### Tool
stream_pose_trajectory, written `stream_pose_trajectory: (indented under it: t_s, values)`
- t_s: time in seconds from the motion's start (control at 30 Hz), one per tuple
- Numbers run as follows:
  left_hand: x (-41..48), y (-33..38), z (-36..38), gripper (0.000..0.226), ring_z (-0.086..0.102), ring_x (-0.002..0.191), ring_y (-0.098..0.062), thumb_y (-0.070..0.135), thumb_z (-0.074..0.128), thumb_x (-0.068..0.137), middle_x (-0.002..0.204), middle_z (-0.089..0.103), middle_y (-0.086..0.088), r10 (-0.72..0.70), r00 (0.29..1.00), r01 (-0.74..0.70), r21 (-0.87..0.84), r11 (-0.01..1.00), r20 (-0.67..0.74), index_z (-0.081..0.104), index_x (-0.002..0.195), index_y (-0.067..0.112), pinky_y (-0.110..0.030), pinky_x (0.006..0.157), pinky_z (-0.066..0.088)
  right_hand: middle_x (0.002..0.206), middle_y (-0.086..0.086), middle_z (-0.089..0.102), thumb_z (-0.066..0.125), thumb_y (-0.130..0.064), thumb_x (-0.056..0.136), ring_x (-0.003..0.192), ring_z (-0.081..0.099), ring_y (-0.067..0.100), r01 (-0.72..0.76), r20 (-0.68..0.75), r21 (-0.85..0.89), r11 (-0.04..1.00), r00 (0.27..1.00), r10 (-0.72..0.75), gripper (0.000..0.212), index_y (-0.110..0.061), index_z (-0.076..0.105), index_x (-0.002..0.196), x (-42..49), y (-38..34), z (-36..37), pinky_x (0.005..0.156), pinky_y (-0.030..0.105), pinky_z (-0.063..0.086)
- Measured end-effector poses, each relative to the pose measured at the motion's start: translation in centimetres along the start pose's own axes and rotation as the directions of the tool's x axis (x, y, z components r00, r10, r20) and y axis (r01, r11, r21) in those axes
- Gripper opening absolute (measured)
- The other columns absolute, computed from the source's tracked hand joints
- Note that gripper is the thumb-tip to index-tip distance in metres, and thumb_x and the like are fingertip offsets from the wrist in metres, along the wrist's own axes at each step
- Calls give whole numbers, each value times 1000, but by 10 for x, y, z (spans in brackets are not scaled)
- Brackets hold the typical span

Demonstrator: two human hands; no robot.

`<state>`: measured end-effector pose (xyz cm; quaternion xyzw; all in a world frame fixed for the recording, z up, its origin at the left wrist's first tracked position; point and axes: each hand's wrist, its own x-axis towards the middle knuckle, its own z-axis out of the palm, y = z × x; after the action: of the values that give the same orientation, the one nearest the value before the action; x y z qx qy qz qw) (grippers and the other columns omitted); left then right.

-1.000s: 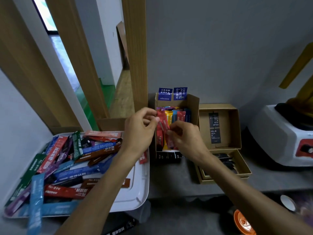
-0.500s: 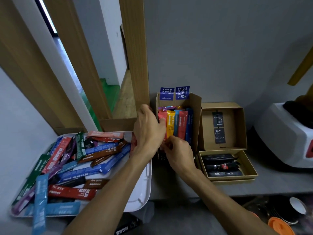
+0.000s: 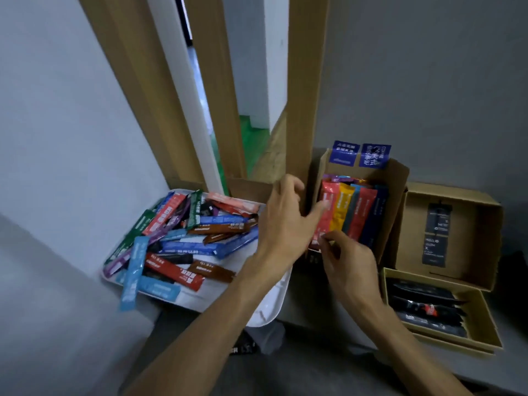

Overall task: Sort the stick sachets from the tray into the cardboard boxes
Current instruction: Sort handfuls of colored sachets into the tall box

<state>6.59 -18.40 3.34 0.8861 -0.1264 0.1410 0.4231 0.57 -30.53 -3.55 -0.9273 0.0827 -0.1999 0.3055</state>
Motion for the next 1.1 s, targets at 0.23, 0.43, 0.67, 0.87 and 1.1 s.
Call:
stream_pose_trajectory:
  t_s: [0.23, 0.43, 0.67, 0.87, 1.1]
  values:
    - [-34, -123, -107, 14, 61, 103, -19, 30, 59, 95, 112, 63, -1, -294, 956, 267, 427, 864, -3, 64, 107, 25, -41, 90, 53, 102, -11, 66, 64, -17, 93, 92, 63, 7, 158, 217, 209, 965, 955, -204, 15, -23, 68, 106, -21, -35, 11, 77, 16, 48]
    - [-59, -190, -164, 61, 55, 112, -32, 53, 64, 85, 122, 54, -17, -563, 825, 397, 763, 509, -53, 49, 125, 9, -43, 90, 51, 151, 3, 45, 63, -7, 85, 138, 39, 22, 422, 494, 28, 906, 782, -379, 66, -18, 45, 147, 32, -88, 77, 114, 32, 32]
    - [-53, -215, -177, 30, 62, 101, -30, 19, 59, 95, 115, 61, -15, -366, 929, 330, 567, 755, -52, 56, 122, 7, -37, 78, 49, 140, 7, 48, 64, -12, 81, 131, 40, 28, 657, 664, -209, 724, 639, -388, 67, -16, 43, 144, 73, -125, 129, 111, 42, 32]
    - [-42, -227, -201, 26, 49, 102, -9, 24, 48, 97, 120, 42, 4, 2, 923, -166, 394, 904, 385, 52, 122, 21, -35, 84, 53, 124, 4, 53, 63, -16, 84, 115, 48, 24, 604, 643, -231, 763, 683, -346, 41, -18, 58, 124, 79, -123, 123, 97, 39, 44]
    - [-36, -235, -202, 63, 38, 127, 1, 34, 62, 94, 144, 25, 20, 7, 649, -412, 344, 844, 761, 28, 146, 38, -23, 104, 45, 122, 2, 59, 62, -15, 86, 111, 55, 23, 524, 615, -226, 821, 731, -297, 31, -22, 54, 116, 75, -104, 105, 90, 38, 44]
